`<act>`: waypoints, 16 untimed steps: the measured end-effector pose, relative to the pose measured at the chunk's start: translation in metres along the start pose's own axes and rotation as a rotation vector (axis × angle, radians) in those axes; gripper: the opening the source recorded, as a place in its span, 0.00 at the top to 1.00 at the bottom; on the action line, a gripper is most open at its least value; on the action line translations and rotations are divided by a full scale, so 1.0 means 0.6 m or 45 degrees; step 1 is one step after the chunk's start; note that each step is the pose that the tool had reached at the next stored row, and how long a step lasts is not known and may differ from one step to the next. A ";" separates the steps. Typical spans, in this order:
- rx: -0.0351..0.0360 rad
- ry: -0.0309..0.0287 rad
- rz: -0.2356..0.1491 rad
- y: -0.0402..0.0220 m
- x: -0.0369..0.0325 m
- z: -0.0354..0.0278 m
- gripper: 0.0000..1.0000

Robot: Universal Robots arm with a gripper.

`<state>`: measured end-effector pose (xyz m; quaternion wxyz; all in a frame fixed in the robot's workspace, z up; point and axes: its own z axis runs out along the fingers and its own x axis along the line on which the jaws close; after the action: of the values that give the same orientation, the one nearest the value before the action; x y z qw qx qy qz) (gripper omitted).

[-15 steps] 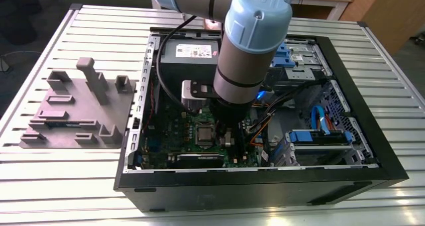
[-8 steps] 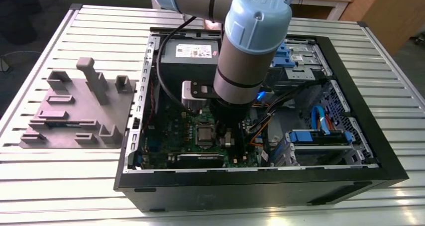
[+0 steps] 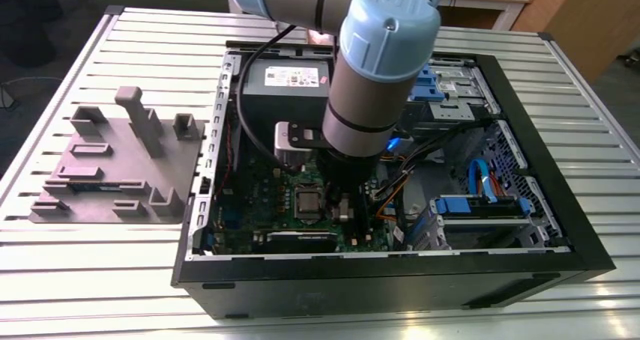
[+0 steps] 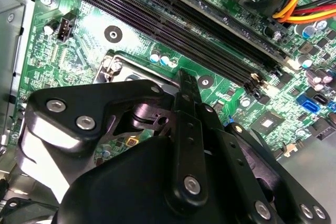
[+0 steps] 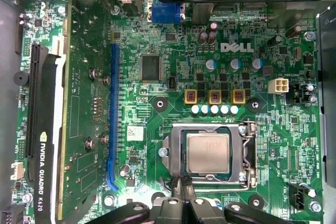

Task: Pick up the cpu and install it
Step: 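Install the first cpu locking lever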

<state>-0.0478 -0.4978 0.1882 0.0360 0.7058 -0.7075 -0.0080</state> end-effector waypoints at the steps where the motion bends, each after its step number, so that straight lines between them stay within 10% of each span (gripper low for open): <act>1: 0.0000 -0.0010 0.000 0.000 0.000 0.000 0.90; 16: 0.0001 -0.0048 0.000 -0.005 0.000 0.000 0.90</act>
<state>-0.0447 -0.4977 0.1879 0.0346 0.7058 -0.7075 -0.0093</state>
